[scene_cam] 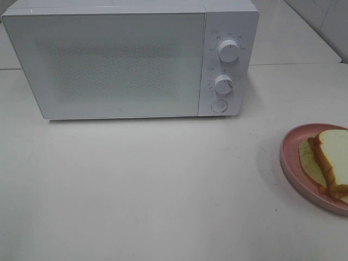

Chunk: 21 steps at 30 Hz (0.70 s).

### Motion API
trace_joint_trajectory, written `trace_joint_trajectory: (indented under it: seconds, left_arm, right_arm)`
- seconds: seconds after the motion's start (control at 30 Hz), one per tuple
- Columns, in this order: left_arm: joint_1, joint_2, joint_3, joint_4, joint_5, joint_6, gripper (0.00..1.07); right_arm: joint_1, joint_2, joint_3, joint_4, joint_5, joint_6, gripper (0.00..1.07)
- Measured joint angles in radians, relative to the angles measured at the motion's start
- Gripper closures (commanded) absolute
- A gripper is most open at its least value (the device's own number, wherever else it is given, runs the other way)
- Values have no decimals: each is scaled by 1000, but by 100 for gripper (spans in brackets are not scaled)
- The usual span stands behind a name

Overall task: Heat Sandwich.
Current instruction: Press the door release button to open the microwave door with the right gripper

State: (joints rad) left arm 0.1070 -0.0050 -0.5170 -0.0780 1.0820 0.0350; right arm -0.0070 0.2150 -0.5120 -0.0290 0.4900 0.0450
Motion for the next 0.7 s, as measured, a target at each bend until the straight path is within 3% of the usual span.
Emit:
trace_joint_trajectory:
  seconds: [0.1,0.13,0.2,0.37,0.53,0.7]
  left_arm:
    - [0,0,0,0,0,0,26]
    - [0,0,0,0,0,0,26]
    - [0,0,0,0,0,0,26]
    - [0,0,0,0,0,0,26]
    - [0,0,0,0,0,0,26]
    - [0,0,0,0,0,0,26]
  right_arm:
    - [0,46,0,0,-82,0,72]
    - [0,46,0,0,-82,0,72]
    - [2,77,0,0,-128,0,87]
    - [64,154,0,0,-210,0,106]
    - [167,278,0,0,-340,0,107]
    - [204,437,0,4,-478,1,107]
